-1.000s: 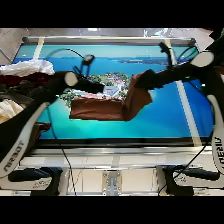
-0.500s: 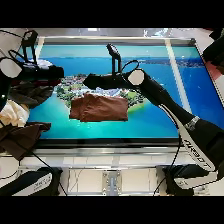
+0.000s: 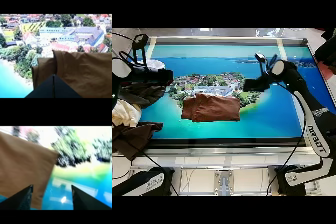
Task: Fold the shirts.
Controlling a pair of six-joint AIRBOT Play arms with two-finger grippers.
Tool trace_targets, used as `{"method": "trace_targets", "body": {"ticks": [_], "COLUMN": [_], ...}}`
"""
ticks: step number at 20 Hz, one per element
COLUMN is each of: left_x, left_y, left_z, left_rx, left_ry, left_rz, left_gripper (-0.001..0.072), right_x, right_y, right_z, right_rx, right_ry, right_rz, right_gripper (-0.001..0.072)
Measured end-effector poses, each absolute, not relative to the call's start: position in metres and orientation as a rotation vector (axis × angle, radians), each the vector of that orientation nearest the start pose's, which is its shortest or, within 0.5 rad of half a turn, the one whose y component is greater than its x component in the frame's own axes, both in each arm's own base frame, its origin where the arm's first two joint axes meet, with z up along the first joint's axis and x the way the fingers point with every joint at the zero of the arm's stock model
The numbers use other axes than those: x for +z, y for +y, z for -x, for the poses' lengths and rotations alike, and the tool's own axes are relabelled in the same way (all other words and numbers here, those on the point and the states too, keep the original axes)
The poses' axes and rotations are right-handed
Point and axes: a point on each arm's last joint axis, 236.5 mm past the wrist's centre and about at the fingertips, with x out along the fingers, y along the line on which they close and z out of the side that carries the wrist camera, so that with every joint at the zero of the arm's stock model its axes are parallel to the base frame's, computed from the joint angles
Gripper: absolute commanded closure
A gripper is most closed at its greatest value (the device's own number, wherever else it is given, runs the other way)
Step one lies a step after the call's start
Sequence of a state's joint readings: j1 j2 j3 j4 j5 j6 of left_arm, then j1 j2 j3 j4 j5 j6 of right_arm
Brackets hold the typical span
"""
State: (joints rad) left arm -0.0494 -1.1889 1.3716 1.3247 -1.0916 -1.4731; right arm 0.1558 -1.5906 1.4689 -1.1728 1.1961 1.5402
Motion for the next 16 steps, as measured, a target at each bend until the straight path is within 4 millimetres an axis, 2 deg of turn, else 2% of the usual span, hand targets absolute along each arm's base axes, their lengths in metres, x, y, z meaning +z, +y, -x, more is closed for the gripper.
{"method": "trace_targets", "body": {"ticks": [1,2,3,4,7,10,12,13,14,15,16], "left_x": [0.139,0.134,0.13,0.126,0.117,0.112,0.111,0.11,0.11,0.11,0.11], "left_y": [-0.072,-0.072,-0.072,-0.072,-0.073,-0.073,-0.073,-0.073,-0.073,-0.073,-0.073], "left_z": [-0.429,-0.43,-0.431,-0.432,-0.435,-0.436,-0.436,-0.436,-0.436,-0.436,-0.436], "left_rx": [-0.241,-0.24,-0.239,-0.238,-0.238,-0.238,-0.238,-0.238,-0.238,-0.238,-0.238], "left_ry": [0.907,0.917,0.928,0.936,0.957,0.968,0.971,0.973,0.974,0.974,0.975], "left_rz": [0.093,0.092,0.093,0.094,0.096,0.098,0.099,0.099,0.099,0.099,0.099], "left_gripper": [0.0693,0.0694,0.0693,0.0693,0.0693,0.0694,0.0694,0.0694,0.0693,0.0694,0.0693], "right_x": [-0.019,-0.034,-0.046,-0.055,-0.075,-0.092,-0.096,-0.096,-0.098,-0.094,-0.086], "right_y": [0.148,0.147,0.151,0.158,0.182,0.21,0.23,0.241,0.25,0.261,0.272], "right_z": [-0.426,-0.417,-0.41,-0.407,-0.405,-0.402,-0.4,-0.399,-0.398,-0.398,-0.399], "right_rx": [0.374,0.397,0.433,0.468,0.543,0.589,0.62,0.639,0.652,0.677,0.715], "right_ry": [1.395,1.45,1.491,1.512,1.54,1.557,1.551,1.546,1.539,1.529,1.51], "right_rz": [-0.321,-0.403,-0.494,-0.571,-0.731,-0.786,-0.798,-0.804,-0.801,-0.813,-0.828], "right_gripper": [0.0246,0.0203,0.0135,0.0132,0.0131,0.0131,0.0139,0.0251,0.0566,0.0686,0.0695]}}
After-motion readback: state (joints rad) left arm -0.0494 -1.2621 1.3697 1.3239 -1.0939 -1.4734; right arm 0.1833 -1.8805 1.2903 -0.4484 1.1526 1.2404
